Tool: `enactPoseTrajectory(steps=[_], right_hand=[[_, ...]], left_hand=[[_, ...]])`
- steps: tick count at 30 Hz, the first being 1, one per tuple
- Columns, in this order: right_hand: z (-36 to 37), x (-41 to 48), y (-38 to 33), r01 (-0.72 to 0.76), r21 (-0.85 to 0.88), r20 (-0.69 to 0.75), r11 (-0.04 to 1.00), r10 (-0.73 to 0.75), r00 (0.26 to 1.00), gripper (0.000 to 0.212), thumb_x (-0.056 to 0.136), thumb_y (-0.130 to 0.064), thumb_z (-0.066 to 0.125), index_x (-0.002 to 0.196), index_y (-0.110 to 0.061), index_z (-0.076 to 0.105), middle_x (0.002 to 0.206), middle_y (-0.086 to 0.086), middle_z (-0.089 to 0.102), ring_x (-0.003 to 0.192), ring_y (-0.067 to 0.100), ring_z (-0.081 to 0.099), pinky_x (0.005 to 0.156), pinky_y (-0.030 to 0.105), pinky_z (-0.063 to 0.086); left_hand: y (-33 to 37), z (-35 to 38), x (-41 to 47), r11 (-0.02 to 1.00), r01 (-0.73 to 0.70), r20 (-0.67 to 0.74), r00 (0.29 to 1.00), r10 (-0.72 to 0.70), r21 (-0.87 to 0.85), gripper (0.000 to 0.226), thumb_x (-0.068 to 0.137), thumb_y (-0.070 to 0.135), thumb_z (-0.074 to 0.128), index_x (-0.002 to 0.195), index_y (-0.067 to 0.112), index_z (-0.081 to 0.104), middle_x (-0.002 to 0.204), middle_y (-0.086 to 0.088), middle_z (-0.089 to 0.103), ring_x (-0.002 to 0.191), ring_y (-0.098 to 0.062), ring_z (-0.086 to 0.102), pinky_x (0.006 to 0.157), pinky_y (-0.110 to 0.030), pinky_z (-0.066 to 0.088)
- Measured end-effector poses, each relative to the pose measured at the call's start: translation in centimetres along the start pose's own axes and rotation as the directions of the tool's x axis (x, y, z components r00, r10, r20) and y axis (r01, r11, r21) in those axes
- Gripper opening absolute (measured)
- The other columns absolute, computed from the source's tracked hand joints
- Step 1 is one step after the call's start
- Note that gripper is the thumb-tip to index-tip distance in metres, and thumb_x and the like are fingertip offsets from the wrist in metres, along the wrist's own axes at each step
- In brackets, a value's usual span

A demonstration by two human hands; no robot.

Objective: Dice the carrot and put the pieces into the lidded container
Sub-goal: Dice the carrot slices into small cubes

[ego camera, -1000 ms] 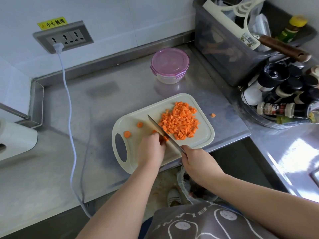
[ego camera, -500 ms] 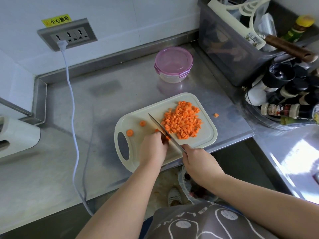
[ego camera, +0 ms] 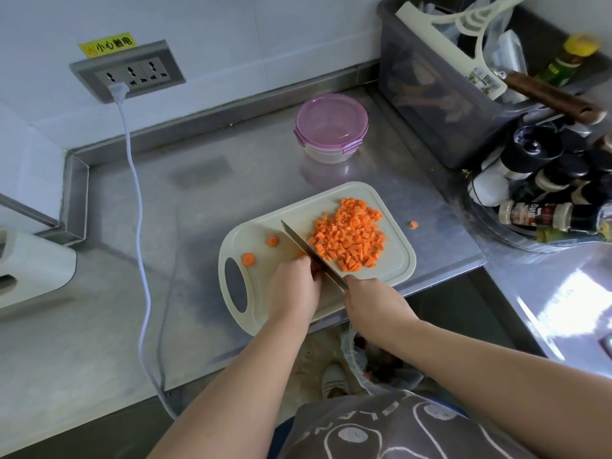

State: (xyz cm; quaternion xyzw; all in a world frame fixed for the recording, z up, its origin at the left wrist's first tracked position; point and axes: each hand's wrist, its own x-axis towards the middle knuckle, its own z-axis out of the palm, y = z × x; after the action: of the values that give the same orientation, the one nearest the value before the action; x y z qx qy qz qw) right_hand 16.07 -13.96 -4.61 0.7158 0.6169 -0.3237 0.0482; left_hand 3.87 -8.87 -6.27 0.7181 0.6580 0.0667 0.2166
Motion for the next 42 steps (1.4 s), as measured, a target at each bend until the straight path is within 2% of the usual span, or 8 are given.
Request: enactPoseTrajectory(steps=[10, 15, 21, 26, 29, 36, 39, 42], right_hand=[[-4.2, 0.1, 1.8, 0.108, 0.043, -0.239, 0.993, -0.094, 0.966, 0.026, 0.102, -0.025, 0.031, 0.108, -0.012, 0.053, 0.071, 0.002, 0.049, 0.064, 0.025, 0.048, 0.055, 0.031, 0.037], [-5.1, 0.0, 3.7, 0.103, -0.128, -0.309, 0.986, -0.139, 0.941, 0.033, 0.102, -0.031, 0.034, 0.131, -0.025, 0.048, 0.082, 0.001, 0.062, 0.076, 0.026, 0.062, 0.062, 0.034, 0.048], [-5.5, -0.2, 5.5, 0.144, -0.29, -0.429, 0.946, -0.263, 0.864, 0.036, 0.096, -0.034, 0.047, 0.132, -0.028, 0.048, 0.095, -0.004, 0.069, 0.077, 0.025, 0.061, 0.064, 0.026, 0.027], [-5.3, 0.3, 5.8, 0.158, -0.401, -0.451, 0.902, -0.345, 0.823, 0.032, 0.076, -0.023, 0.074, 0.107, -0.019, 0.067, 0.06, -0.001, 0.062, 0.043, 0.025, 0.033, 0.052, 0.025, 0.029], [-5.7, 0.0, 5.4, 0.172, -0.427, -0.473, 0.887, -0.382, 0.794, 0.034, 0.059, -0.016, 0.083, 0.09, -0.018, 0.07, 0.048, -0.002, 0.054, 0.039, 0.021, 0.02, 0.048, 0.023, 0.024], [-5.6, 0.1, 5.5, 0.166, -0.422, -0.422, 0.891, -0.355, 0.834, 0.027, 0.088, -0.027, 0.057, 0.116, -0.026, 0.058, 0.075, -0.004, 0.065, 0.054, 0.023, 0.042, 0.057, 0.025, 0.027], [-5.8, 0.2, 5.5, 0.16, -0.209, -0.386, 0.965, -0.232, 0.893, 0.032, 0.097, -0.033, 0.043, 0.128, -0.032, 0.049, 0.087, -0.005, 0.065, 0.071, 0.021, 0.058, 0.058, 0.027, 0.035], [-5.8, 0.7, 5.2, 0.126, 0.0, -0.336, 0.992, -0.119, 0.934, 0.034, 0.097, -0.034, 0.046, 0.131, -0.033, 0.05, 0.08, -0.008, 0.062, 0.07, 0.018, 0.058, 0.055, 0.028, 0.043]], left_hand=[[1.3, 0.3, 1.4, 0.986, -0.108, 0.017, 0.994, 0.106, 0.125, 0.018, 0.094, 0.031, 0.05, 0.098, 0.02, 0.064, 0.098, -0.004, 0.069, 0.093, -0.026, 0.064, 0.066, -0.03, 0.042], [0.6, -0.9, 1.4, 0.977, -0.164, -0.042, 0.986, 0.159, -0.134, 0.02, 0.094, 0.023, 0.056, 0.106, 0.018, 0.071, 0.099, -0.002, 0.073, 0.089, -0.021, 0.066, 0.072, -0.027, 0.047], [-1.8, -5.9, 2.6, 0.883, 0.029, -0.346, 0.913, -0.214, -0.468, 0.025, 0.093, 0.003, 0.048, 0.106, 0.012, 0.067, 0.095, 0.004, 0.064, 0.074, -0.006, 0.061, 0.07, -0.009, 0.037], [1.3, -6.5, 3.9, 0.92, -0.378, -0.136, 0.922, 0.363, -0.104, 0.04, 0.081, -0.004, 0.046, 0.098, 0.022, 0.072, 0.106, 0.003, 0.067, 0.103, -0.018, 0.057, 0.089, -0.027, 0.04], [3.0, -5.1, 4.9, 0.88, -0.466, 0.091, 0.884, 0.459, 0.092, 0.043, 0.086, 0.005, 0.044, 0.111, 0.031, 0.068, 0.119, 0.008, 0.061, 0.116, -0.017, 0.048, 0.1, -0.03, 0.032], [2.2, -5.1, 6.6, 0.924, -0.372, -0.071, 0.928, 0.367, -0.084, 0.043, 0.087, -0.004, 0.042, 0.115, 0.016, 0.068, 0.119, -0.003, 0.062, 0.11, -0.023, 0.057, 0.097, -0.034, 0.043], [-0.1, -6.2, 6.0, 0.93, -0.182, -0.294, 0.952, 0.086, -0.319, 0.038, 0.088, -0.007, 0.042, 0.111, 0.01, 0.067, 0.109, -0.004, 0.065, 0.095, -0.018, 0.062, 0.085, -0.02, 0.047], [-2.5, -5.9, 5.1, 0.957, -0.058, -0.204, 0.979, -0.001, -0.284, 0.035, 0.088, -0.005, 0.045, 0.106, 0.019, 0.064, 0.105, 0.003, 0.062, 0.076, -0.002, 0.06, 0.07, -0.009, 0.039]])
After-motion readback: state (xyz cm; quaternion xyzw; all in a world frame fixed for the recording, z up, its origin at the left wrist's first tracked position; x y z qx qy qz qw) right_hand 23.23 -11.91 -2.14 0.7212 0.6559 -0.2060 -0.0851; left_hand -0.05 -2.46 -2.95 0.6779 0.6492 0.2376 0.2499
